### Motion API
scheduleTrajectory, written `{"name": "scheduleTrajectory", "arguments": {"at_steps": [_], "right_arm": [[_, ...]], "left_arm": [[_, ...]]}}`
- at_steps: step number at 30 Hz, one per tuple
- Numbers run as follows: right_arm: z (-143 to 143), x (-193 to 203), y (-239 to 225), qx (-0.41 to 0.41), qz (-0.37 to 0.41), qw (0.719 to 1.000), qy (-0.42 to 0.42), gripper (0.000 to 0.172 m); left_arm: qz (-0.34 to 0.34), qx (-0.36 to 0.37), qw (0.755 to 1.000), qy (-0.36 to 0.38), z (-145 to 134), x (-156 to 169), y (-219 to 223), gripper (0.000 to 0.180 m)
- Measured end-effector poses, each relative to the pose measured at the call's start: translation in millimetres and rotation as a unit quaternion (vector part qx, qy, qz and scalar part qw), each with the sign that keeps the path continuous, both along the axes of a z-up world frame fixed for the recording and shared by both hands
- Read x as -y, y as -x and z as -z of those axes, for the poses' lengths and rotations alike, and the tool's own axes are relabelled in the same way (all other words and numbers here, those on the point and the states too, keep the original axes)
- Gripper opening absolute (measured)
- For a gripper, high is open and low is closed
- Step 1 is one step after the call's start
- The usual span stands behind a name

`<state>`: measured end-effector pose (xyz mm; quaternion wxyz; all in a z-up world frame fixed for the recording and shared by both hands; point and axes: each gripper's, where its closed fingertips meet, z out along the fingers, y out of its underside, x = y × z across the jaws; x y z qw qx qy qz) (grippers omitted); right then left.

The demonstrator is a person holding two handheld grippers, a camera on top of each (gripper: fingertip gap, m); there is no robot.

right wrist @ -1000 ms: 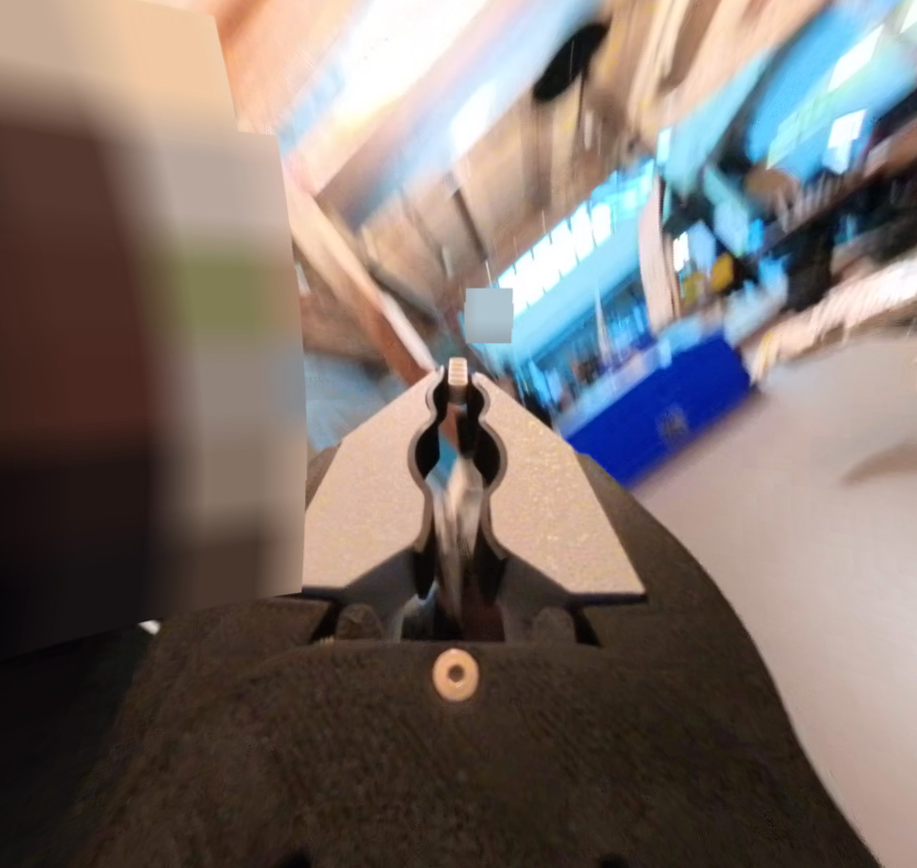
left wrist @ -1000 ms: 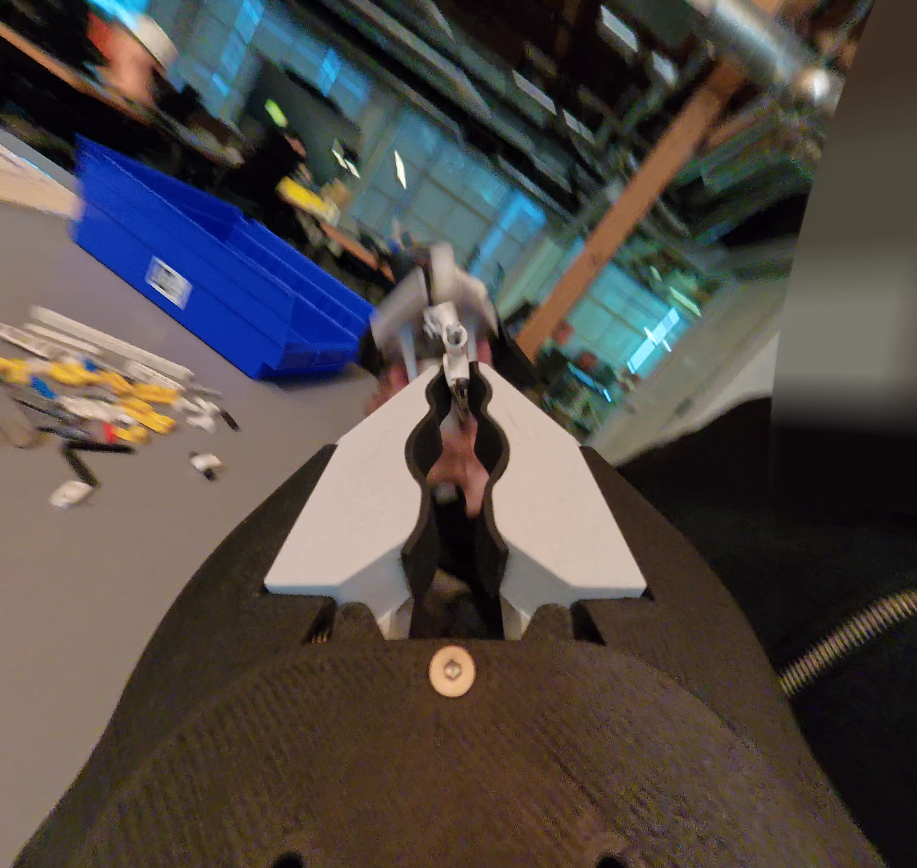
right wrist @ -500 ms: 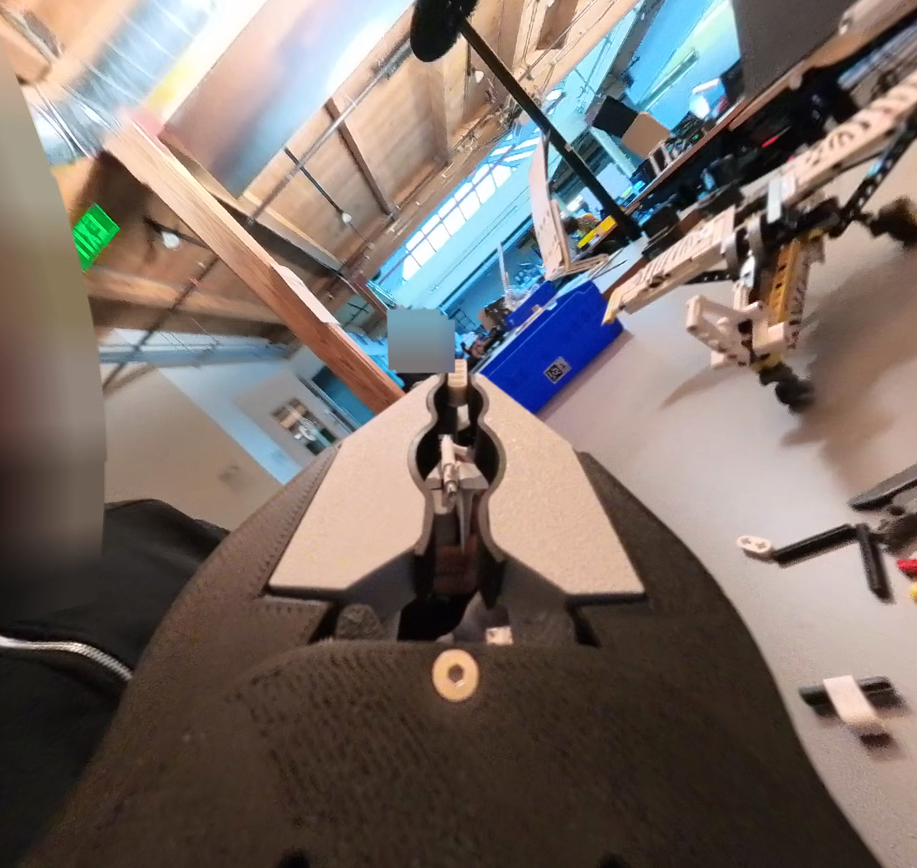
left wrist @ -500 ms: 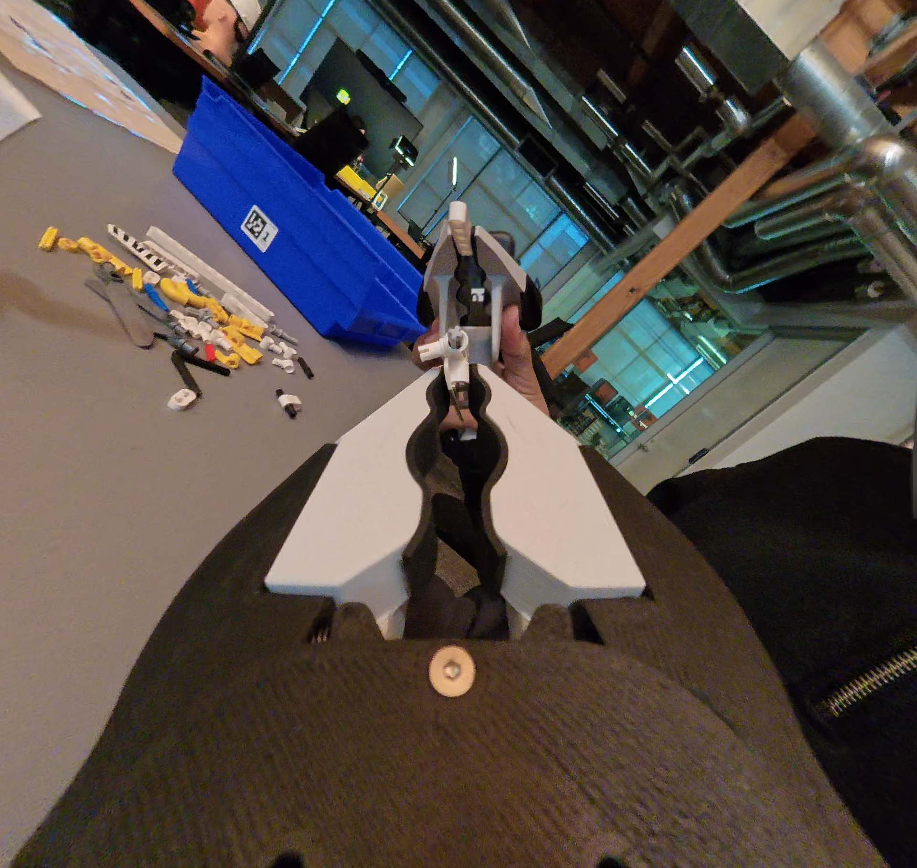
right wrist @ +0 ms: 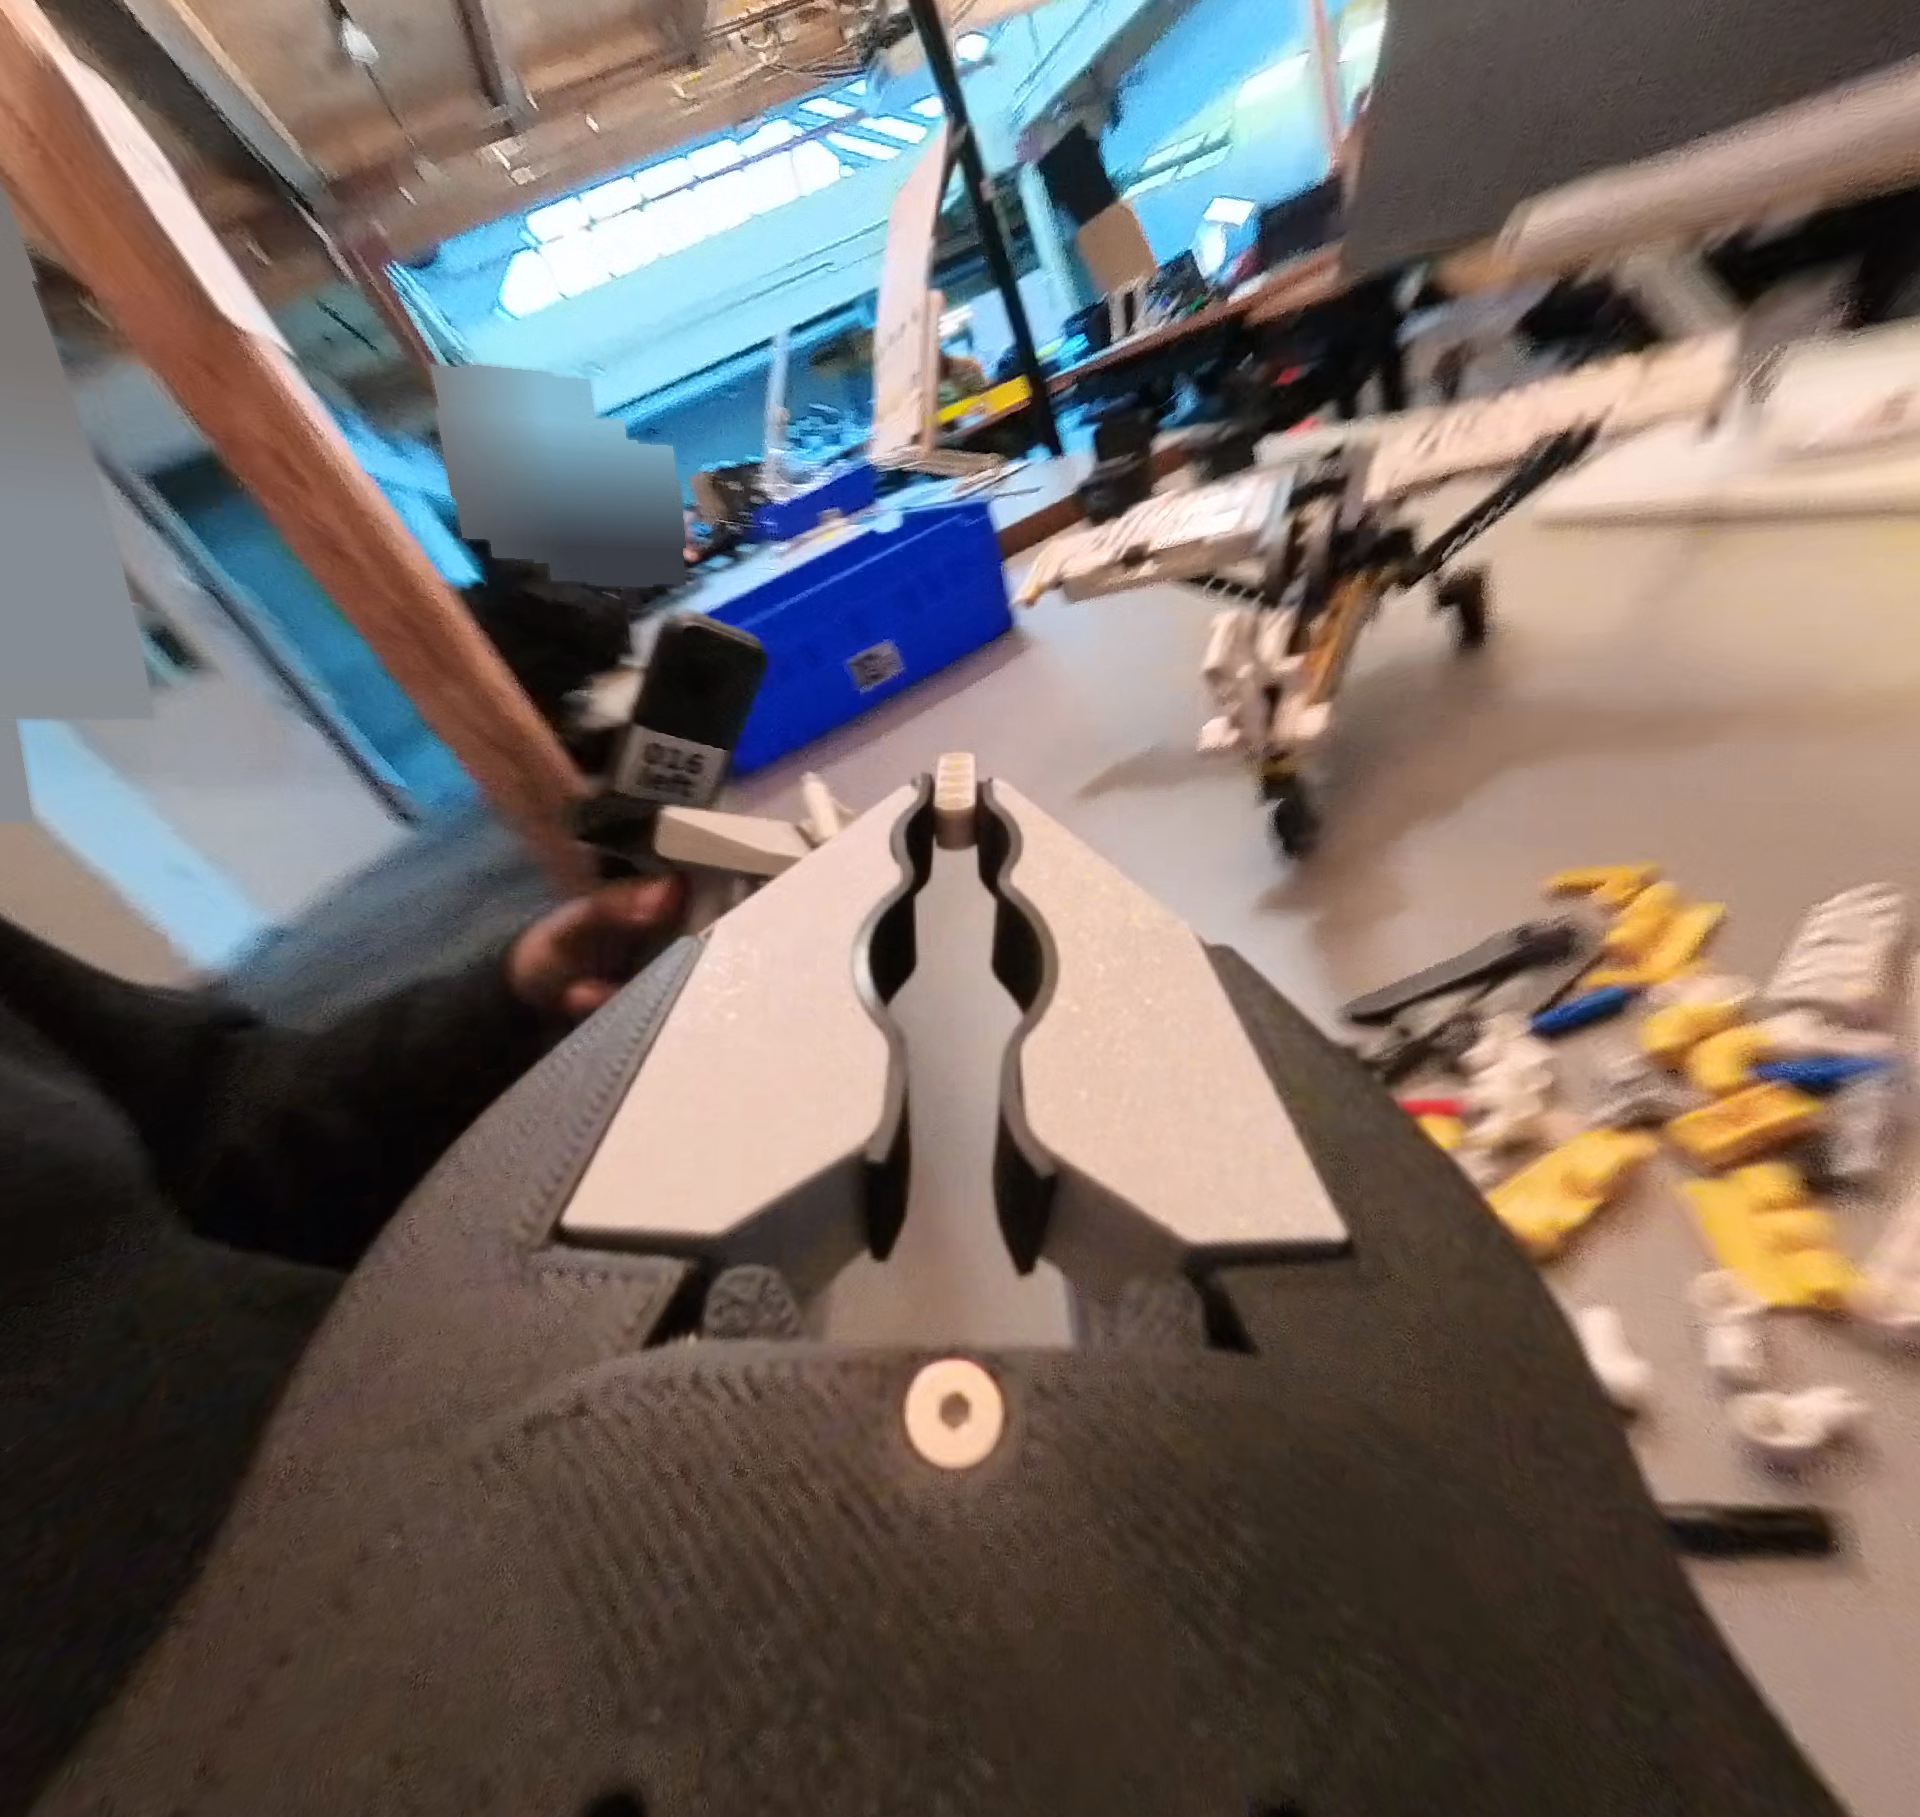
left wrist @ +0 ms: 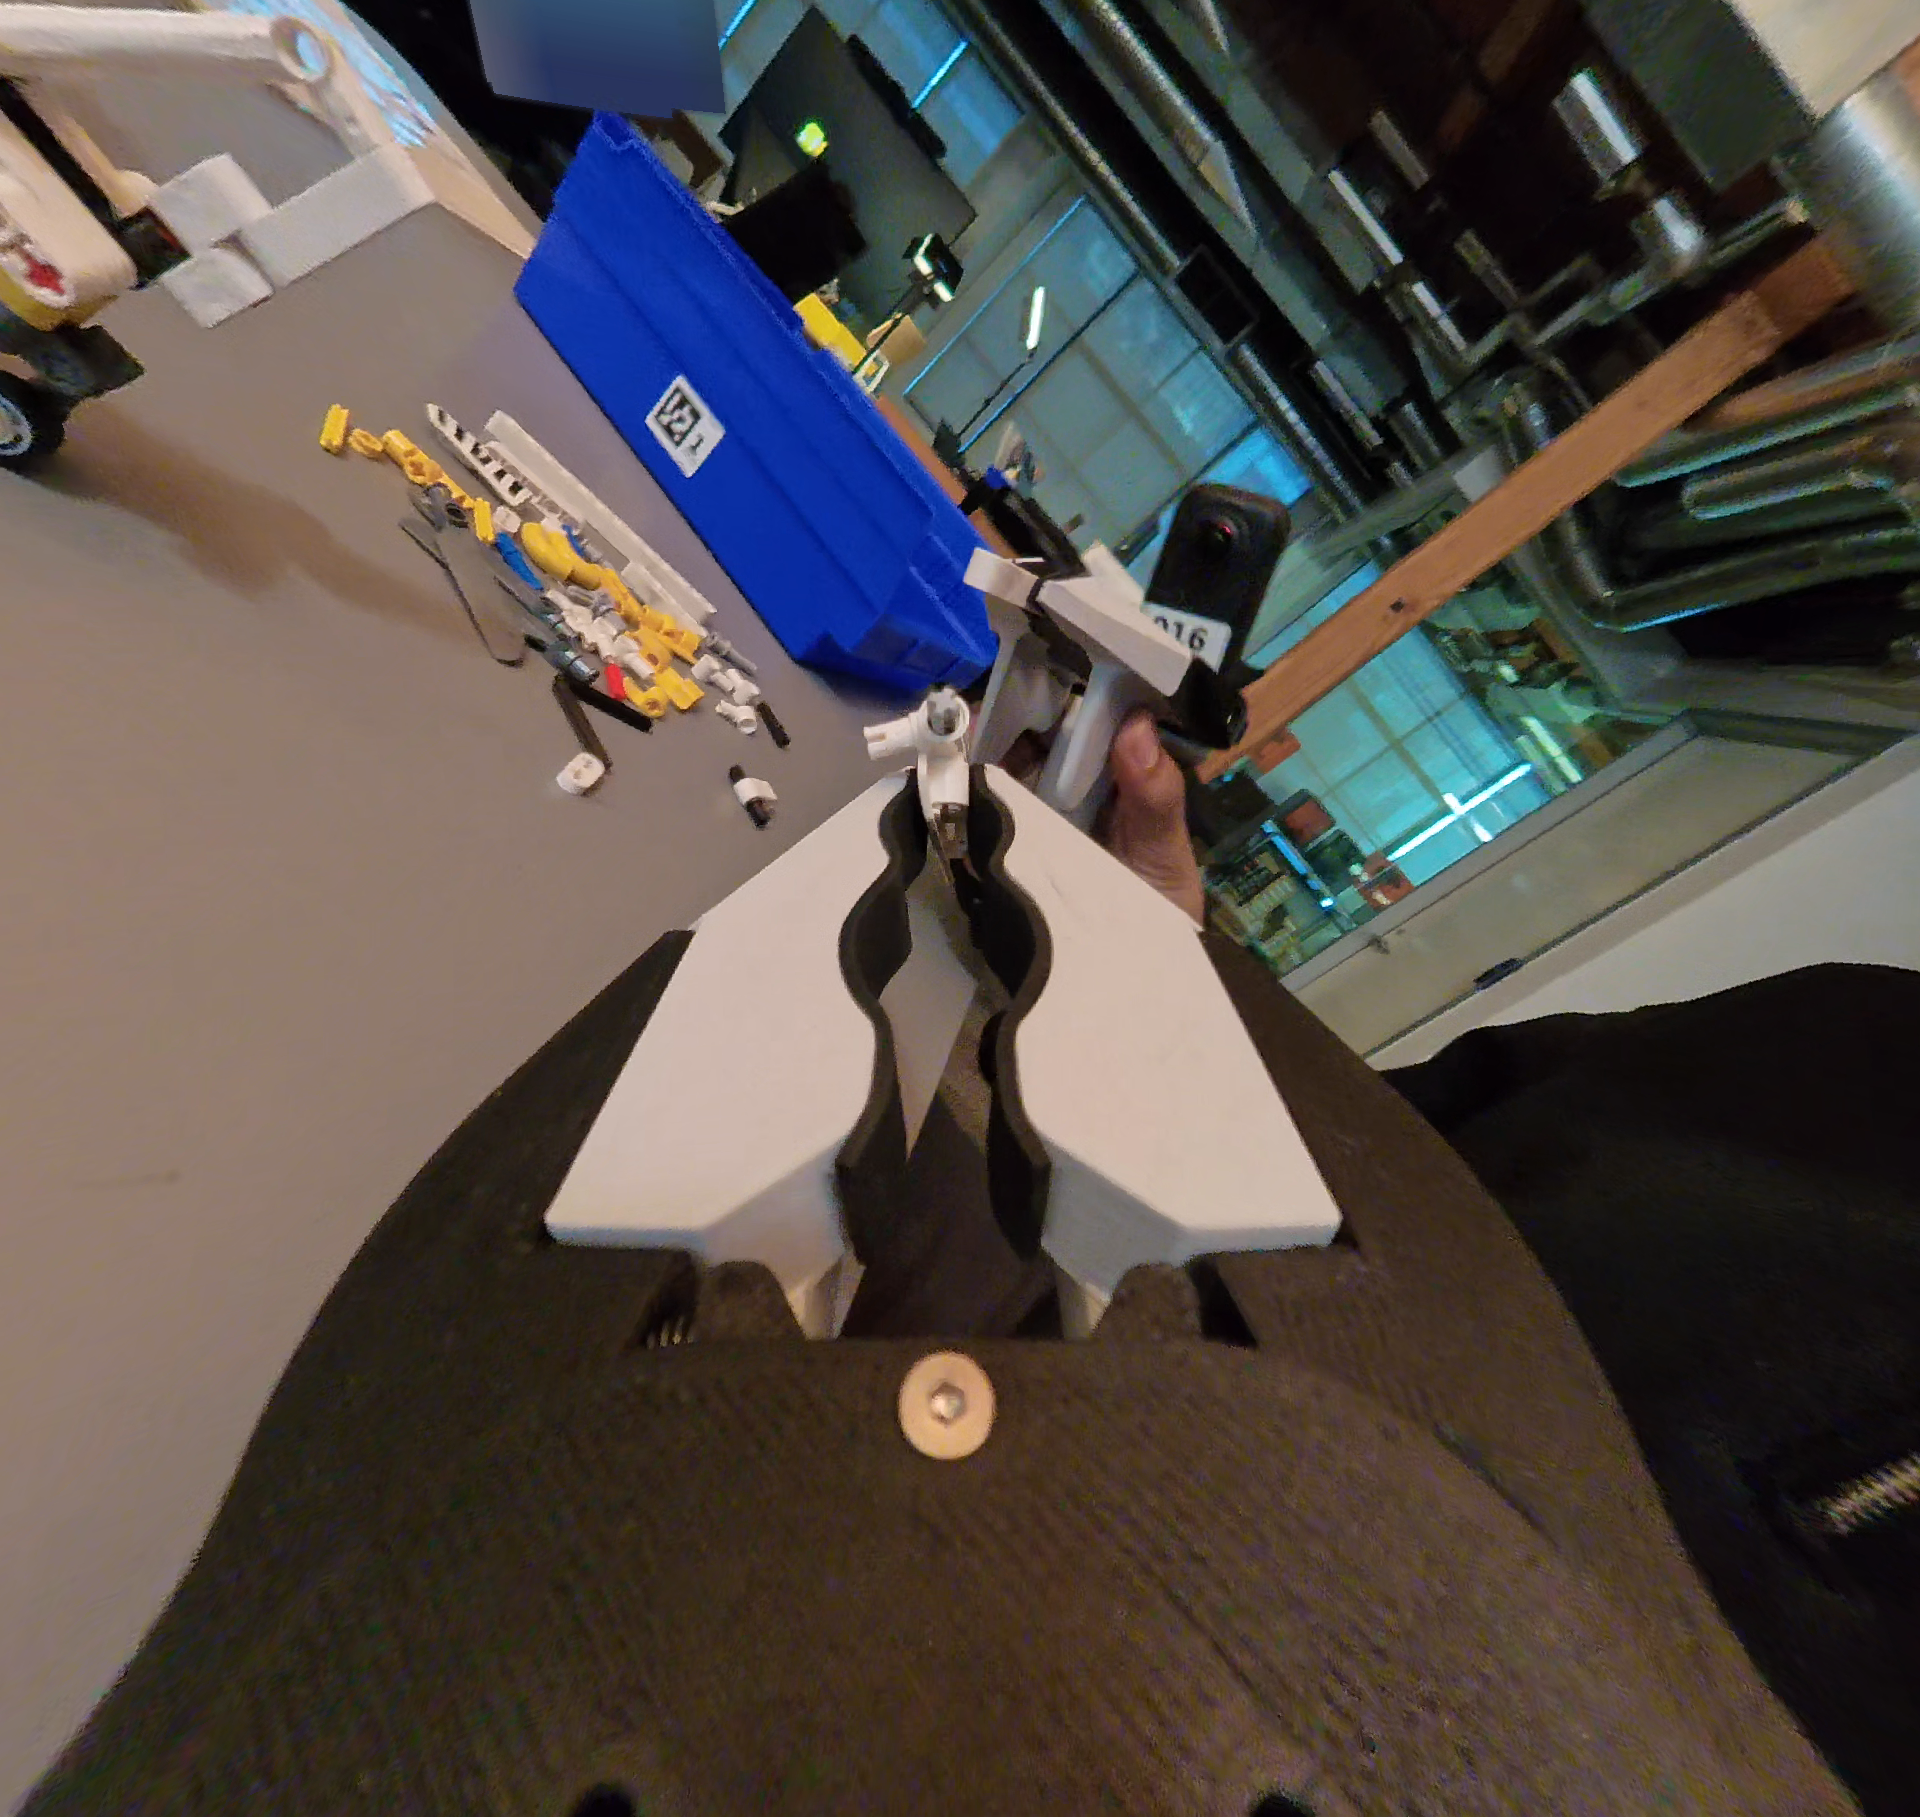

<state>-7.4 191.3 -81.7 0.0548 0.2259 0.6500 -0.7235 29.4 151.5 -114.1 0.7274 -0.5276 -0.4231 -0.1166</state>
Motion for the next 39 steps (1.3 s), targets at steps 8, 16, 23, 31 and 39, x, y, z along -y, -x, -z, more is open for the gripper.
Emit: {"name": "scheduleTrajectory", "arguments": {"at_steps": [8, 16, 23, 31, 39], "right_arm": [[-38, -22, -12, -0.314, 0.136, 0.937, -0.066, 0.005], [-46, -23, -21, -0.413, 0.174, 0.889, -0.094, 0.004], [-45, -25, -16, -0.406, 0.184, 0.891, -0.091, 0.005], [50, -45, 44, -0.19, 0.173, 0.921, -0.293, 0.008], [67, -35, 33, -0.104, 0.107, 0.949, -0.279, 0.012]], "left_arm": [[0.011, -0.01, 1.0, -0.021, -6, -2, -1, 0.004], [0.013, -0.003, 1.0, -0.023, -5, -2, 0, 0.004], [0.017, 0.0, 1.0, -0.024, -4, -3, 0, 0.004], [0.023, 0.006, 0.999, -0.024, -2, -4, -1, 0.003], [0.025, 0.006, 0.999, -0.022, -2, -4, -1, 0.003]]}}
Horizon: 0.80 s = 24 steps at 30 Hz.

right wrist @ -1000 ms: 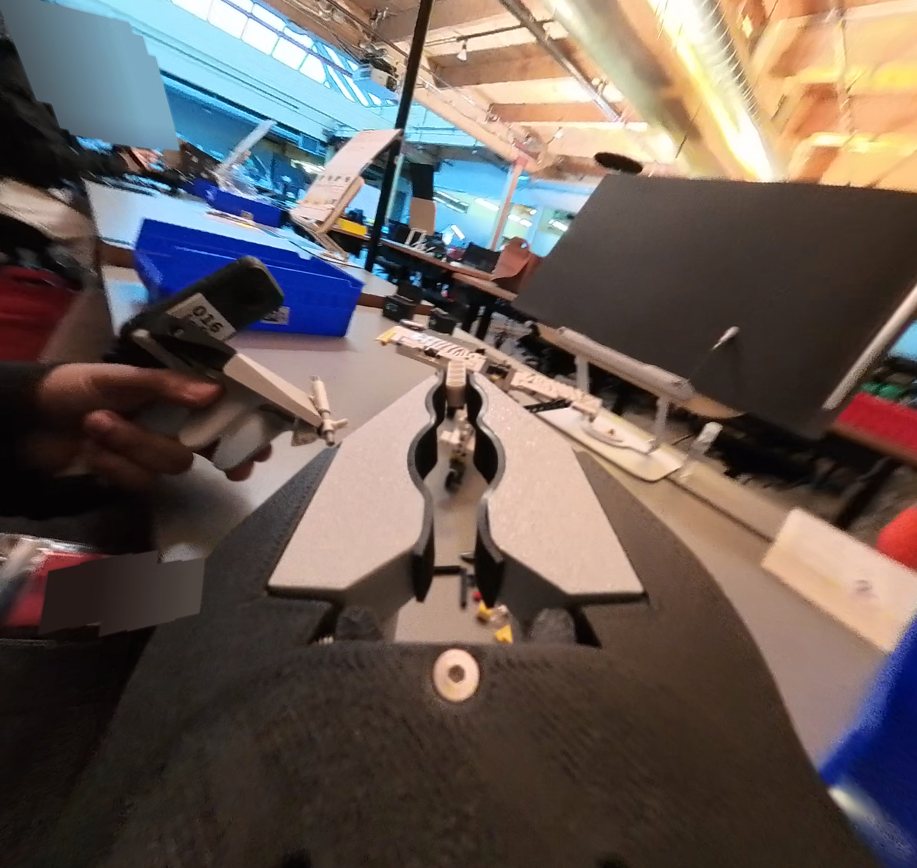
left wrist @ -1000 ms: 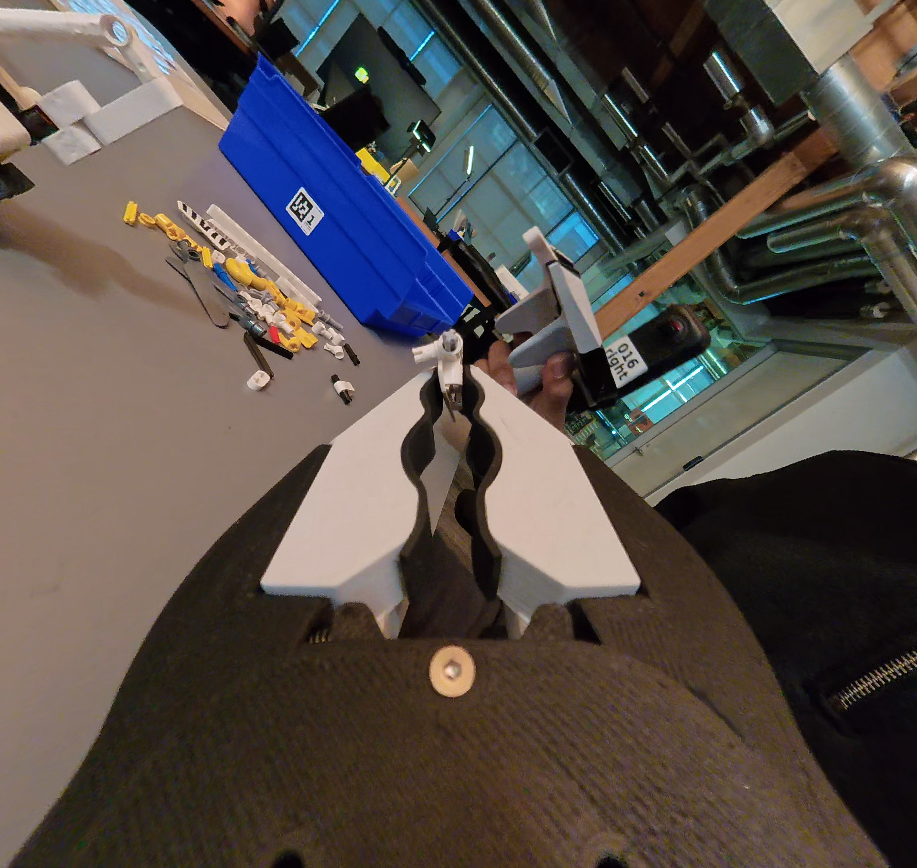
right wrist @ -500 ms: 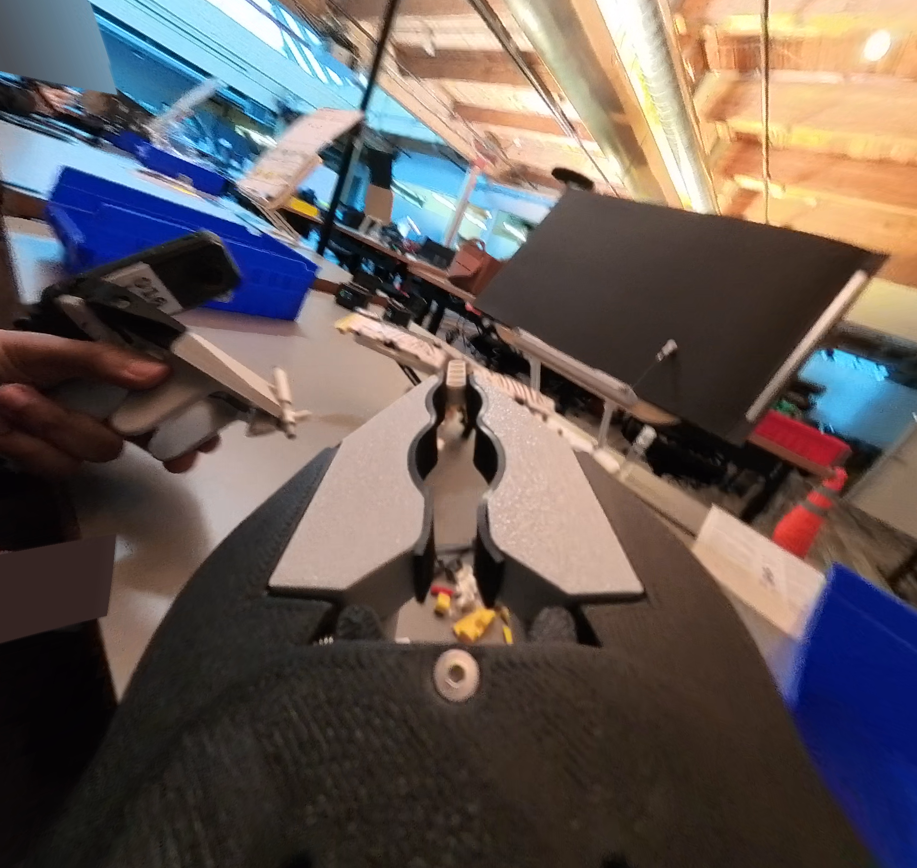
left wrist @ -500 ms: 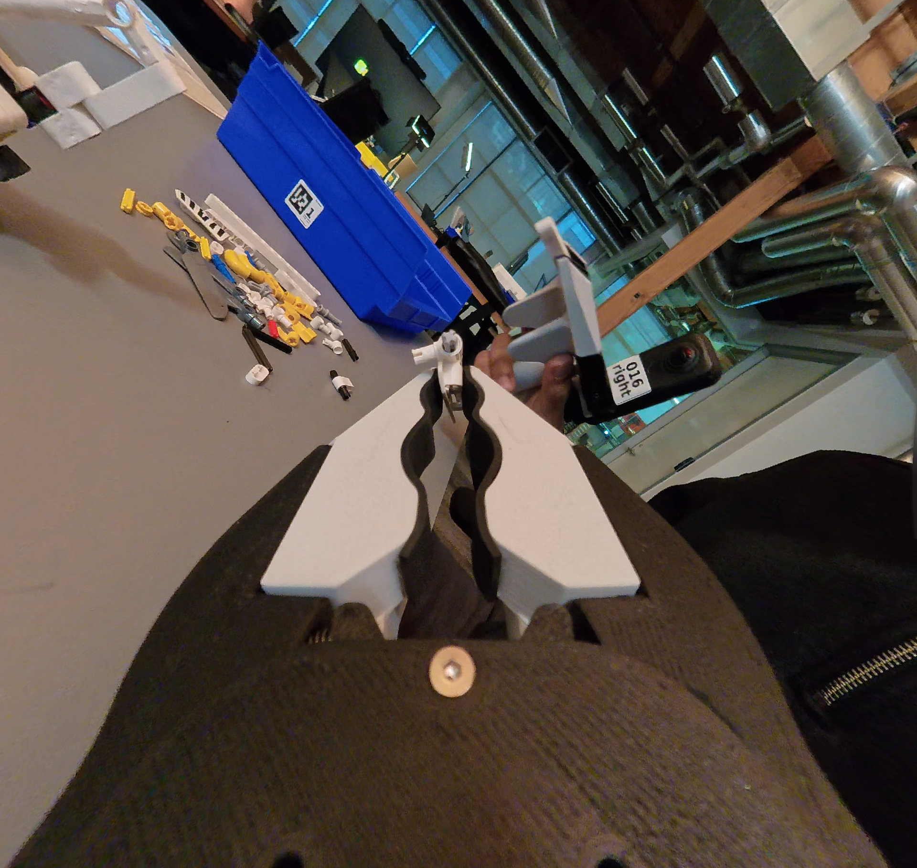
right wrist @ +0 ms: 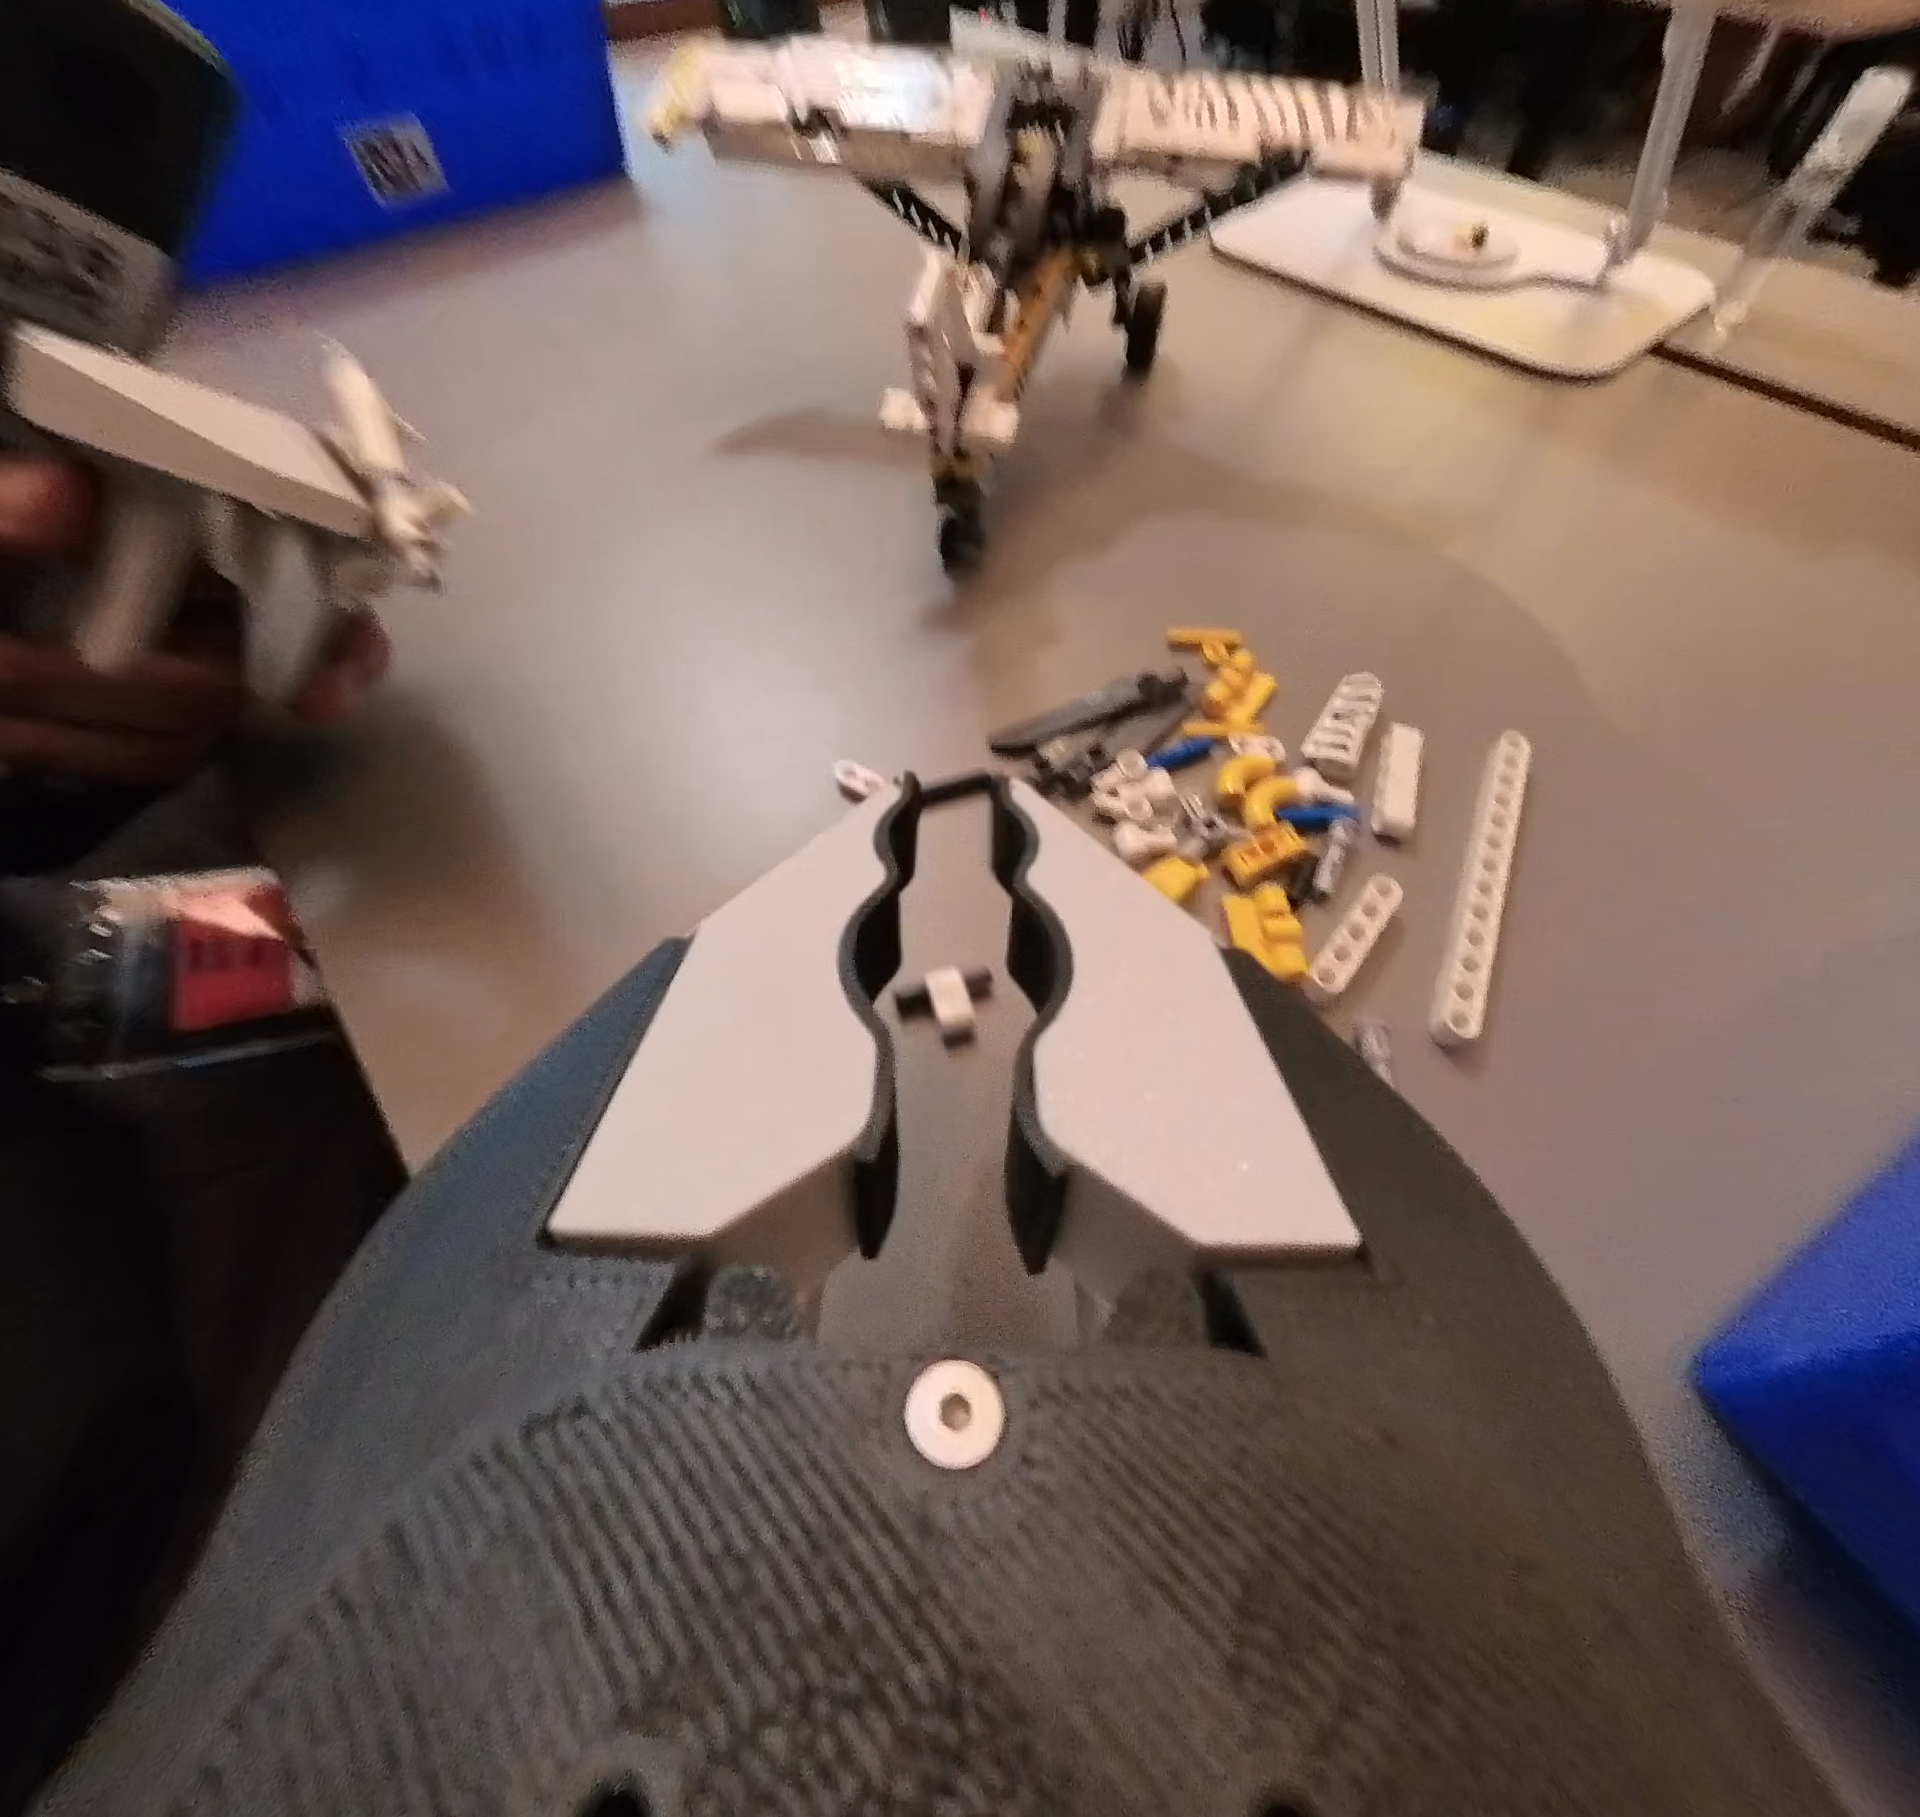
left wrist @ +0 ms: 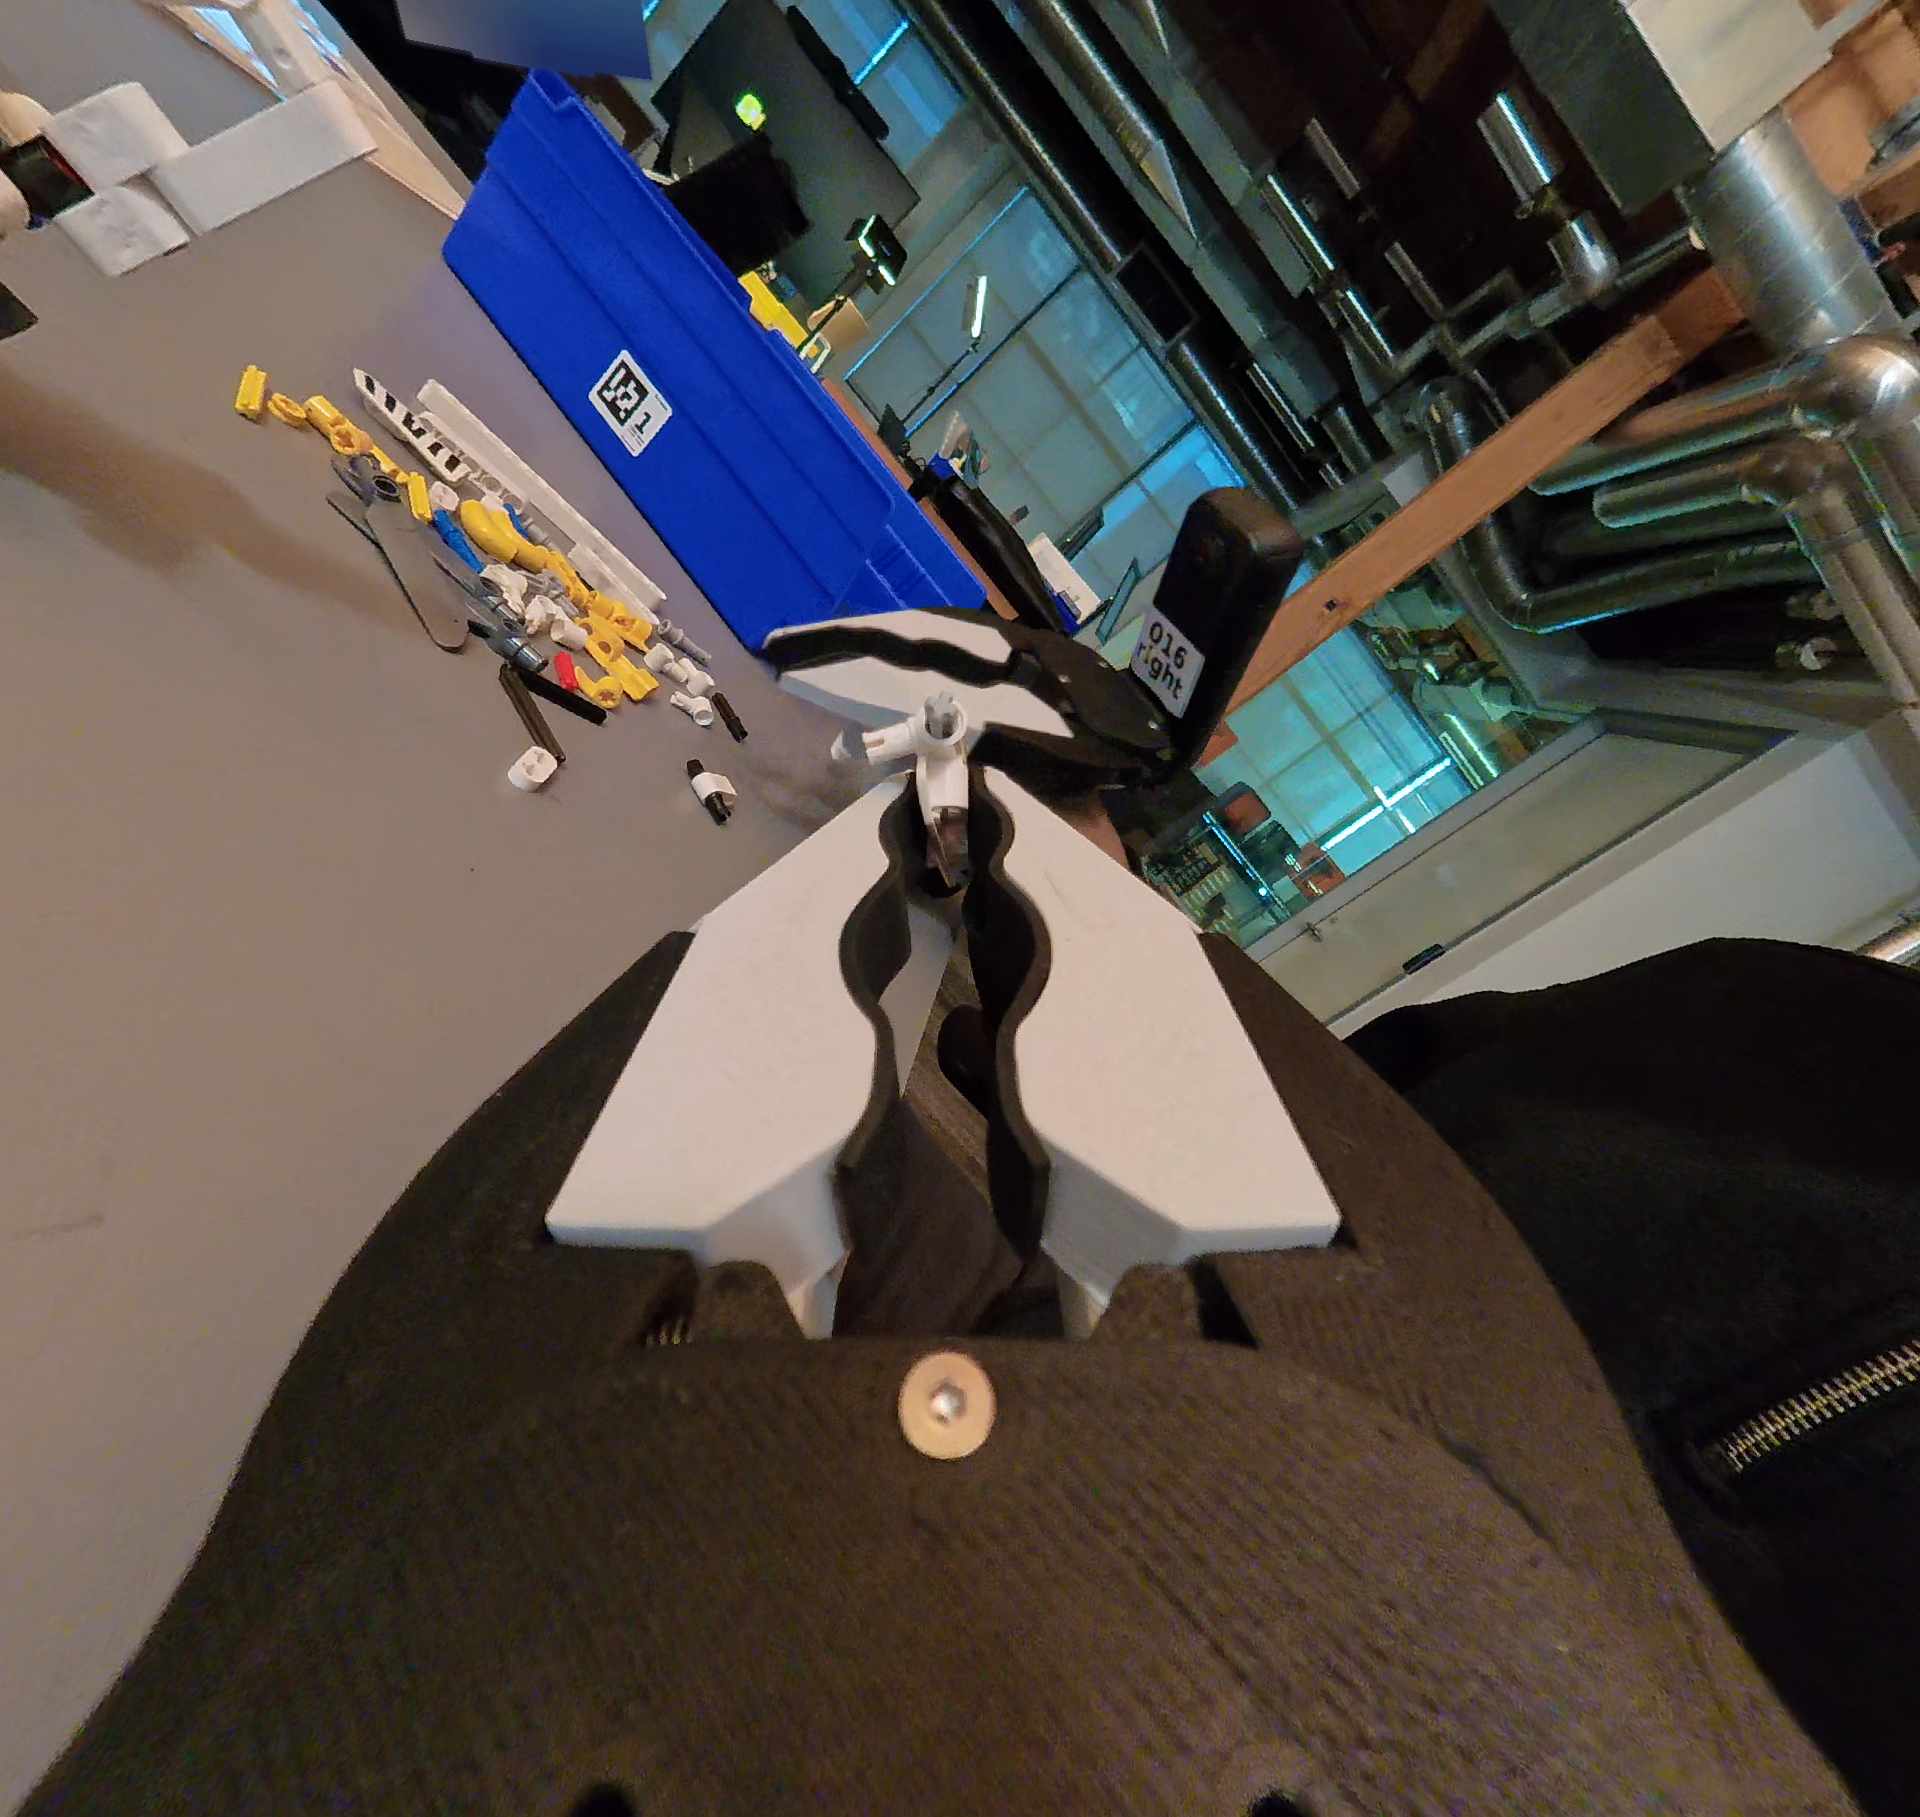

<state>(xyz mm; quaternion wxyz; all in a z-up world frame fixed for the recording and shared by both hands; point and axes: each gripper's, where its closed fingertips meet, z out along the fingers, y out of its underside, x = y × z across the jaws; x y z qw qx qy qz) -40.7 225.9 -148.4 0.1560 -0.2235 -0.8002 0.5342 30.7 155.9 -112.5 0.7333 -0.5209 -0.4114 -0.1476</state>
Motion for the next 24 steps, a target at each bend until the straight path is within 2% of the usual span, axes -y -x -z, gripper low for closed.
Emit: {"name": "scheduleTrajectory", "arguments": {"at_steps": [3, 9, 12, 20, 24], "right_arm": [[-20, 11, -11, -0.018, -0.022, 0.999, 0.041, 0.014], [-35, 21, -22, -0.05, -0.049, 0.995, 0.068, 0.014], [-43, 14, -21, -0.053, -0.048, 0.994, 0.081, 0.014], [-102, -86, 2, -0.105, 0.061, 0.989, 0.082, 0.015], [-111, -118, -2, -0.11, 0.091, 0.989, 0.04, 0.016]], "left_arm": [[0.001, 0.0, 1.0, 0.0, 0, 0, 0, 0.003], [0.002, -0.001, 1.0, -0.001, 0, 0, -1, 0.003], [0.001, -0.001, 1.0, -0.003, 0, 0, -1, 0.003], [0.001, 0.0, 1.0, -0.007, -1, 1, -1, 0.004], [0.0, 0.001, 1.0, -0.008, -1, 1, 0, 0.004]]}}
